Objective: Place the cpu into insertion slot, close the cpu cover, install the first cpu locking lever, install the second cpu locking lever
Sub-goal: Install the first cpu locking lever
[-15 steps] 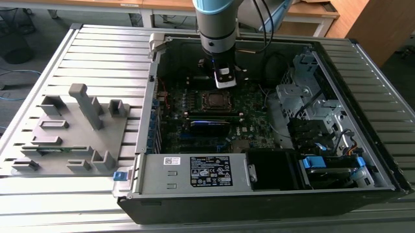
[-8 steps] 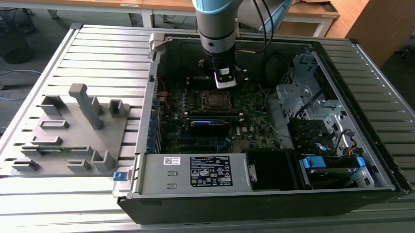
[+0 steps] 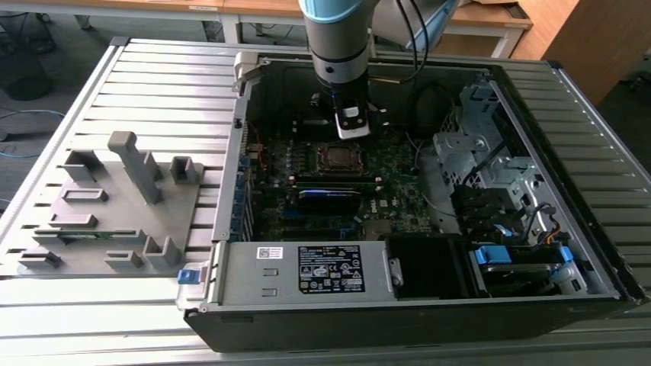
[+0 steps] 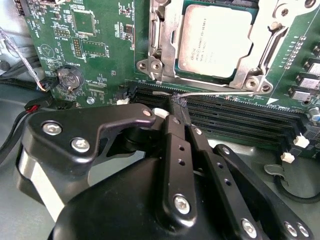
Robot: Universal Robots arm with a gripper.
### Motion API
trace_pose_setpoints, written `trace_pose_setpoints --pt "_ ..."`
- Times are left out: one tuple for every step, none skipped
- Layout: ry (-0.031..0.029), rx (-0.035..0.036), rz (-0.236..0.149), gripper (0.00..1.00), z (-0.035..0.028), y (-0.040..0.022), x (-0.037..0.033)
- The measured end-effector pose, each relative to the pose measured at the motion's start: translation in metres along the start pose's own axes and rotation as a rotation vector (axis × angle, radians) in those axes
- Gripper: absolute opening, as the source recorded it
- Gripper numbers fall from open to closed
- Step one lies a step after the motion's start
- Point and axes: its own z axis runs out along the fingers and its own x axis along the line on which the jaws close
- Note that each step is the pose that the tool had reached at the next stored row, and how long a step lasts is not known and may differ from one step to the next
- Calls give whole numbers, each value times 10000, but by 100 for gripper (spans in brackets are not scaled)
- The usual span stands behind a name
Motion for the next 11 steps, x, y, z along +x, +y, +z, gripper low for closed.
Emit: trace_pose_setpoints --pt "-1 -1 1 11 0 -1 0" --pt "-1 -1 2 11 -1 -3 0" --pt "-1 0 3 11 -1 -5 -1" --pt "0 0 3 11 -1 -5 -2" --pt "0 0 2 11 -1 -5 -2" --pt "0 0 2 11 -1 -5 -2" --pt "0 0 2 11 -2 -6 -2" --pt "-2 0 1 11 -2 -7 -2" --pt "-2 -1 0 11 -2 -8 -2" --pt "-2 -2 0 11 -2 -8 -2" --pt "-3 -1 0 11 -2 -9 -1"
